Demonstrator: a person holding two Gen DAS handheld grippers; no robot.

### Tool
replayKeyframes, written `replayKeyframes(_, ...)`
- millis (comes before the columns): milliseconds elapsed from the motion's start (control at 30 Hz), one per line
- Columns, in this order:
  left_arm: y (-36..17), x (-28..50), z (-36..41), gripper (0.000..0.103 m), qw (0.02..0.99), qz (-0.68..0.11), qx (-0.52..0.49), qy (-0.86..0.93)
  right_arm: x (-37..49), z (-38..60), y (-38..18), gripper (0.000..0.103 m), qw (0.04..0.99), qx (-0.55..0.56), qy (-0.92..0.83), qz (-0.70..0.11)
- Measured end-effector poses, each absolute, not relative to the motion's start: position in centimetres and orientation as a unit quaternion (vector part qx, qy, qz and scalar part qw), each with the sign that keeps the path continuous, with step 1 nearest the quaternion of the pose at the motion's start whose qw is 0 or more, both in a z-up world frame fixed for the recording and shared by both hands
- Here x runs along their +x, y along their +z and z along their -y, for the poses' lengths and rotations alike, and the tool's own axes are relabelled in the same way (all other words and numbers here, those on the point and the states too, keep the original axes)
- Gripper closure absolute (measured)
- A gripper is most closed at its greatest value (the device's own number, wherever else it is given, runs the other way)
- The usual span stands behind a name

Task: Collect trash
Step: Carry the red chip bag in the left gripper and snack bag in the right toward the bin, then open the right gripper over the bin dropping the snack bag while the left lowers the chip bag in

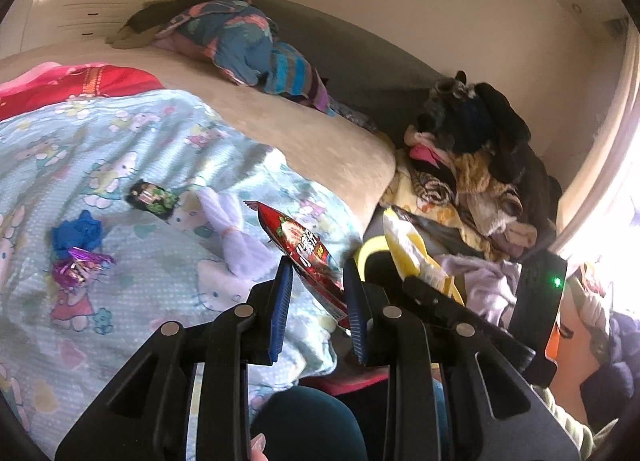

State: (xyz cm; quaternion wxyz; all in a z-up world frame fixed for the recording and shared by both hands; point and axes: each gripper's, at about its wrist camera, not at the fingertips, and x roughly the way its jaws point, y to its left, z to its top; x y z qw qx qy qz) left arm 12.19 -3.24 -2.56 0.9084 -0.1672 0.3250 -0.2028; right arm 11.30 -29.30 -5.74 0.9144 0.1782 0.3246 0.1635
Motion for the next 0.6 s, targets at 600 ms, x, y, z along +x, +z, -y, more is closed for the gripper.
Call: replayKeyframes(600,-3.6,11.8,8.7,0.078,0.899,-0.34,-0.123,-0.246,11.4,35.4,-7.1,0.077,0.918,0.223,0.08,-0.317)
